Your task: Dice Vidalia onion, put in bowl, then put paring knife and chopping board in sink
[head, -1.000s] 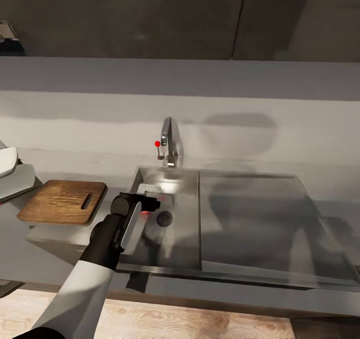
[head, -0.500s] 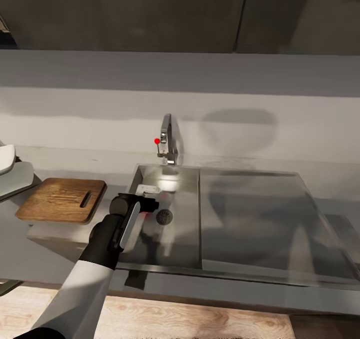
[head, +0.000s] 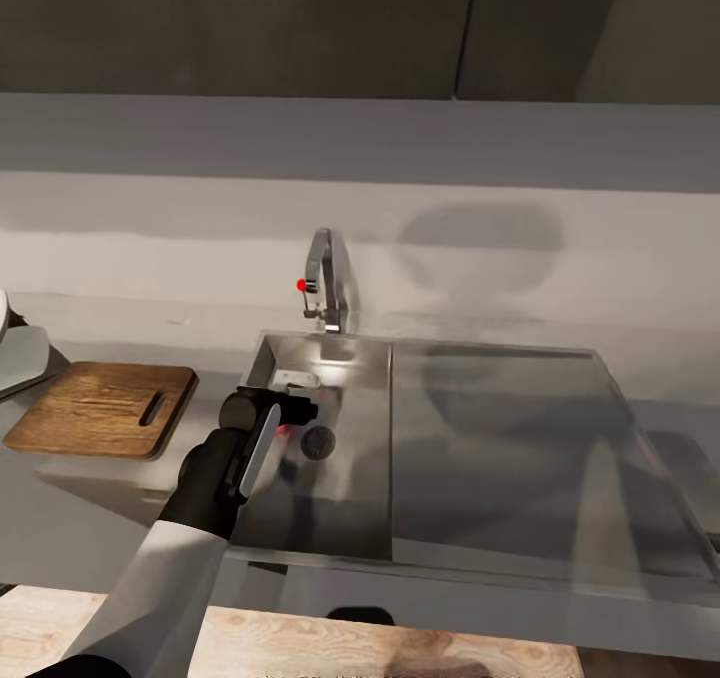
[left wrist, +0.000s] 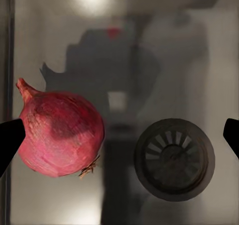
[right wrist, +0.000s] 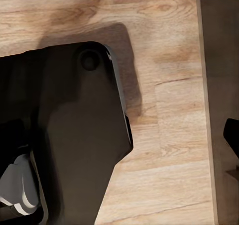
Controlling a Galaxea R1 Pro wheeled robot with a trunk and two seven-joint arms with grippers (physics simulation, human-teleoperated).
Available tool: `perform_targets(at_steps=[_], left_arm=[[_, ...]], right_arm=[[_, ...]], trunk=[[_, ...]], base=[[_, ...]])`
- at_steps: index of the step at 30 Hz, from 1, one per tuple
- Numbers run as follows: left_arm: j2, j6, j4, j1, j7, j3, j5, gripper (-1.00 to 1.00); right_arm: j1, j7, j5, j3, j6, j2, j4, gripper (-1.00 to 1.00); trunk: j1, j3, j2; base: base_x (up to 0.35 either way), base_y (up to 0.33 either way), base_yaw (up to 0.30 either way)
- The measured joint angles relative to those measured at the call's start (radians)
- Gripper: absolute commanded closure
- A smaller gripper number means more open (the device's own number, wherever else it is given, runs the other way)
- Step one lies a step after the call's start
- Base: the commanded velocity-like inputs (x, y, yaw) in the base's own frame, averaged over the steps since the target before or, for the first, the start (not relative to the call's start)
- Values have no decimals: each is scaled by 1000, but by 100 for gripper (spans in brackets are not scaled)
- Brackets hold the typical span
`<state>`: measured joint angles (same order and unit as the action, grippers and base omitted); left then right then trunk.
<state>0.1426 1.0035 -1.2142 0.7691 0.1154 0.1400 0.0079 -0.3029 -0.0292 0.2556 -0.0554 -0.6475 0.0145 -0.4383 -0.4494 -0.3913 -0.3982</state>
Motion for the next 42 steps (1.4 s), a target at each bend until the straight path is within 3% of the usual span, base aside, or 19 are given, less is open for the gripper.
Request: perform_targets(at_steps=[24,42], left_arm=[[0,0,-13,0,1,0,-2,-100],[0,-1,-44,0,5,0,-9,-100]], right_arm=[[0,0,0,0,0,-1,0,-100],[0,0,-3,-1,0,-14,0,-100]], trunk=[[0,-31,0],[0,-35,0]], base=[[1,25,0],[0,0,0]])
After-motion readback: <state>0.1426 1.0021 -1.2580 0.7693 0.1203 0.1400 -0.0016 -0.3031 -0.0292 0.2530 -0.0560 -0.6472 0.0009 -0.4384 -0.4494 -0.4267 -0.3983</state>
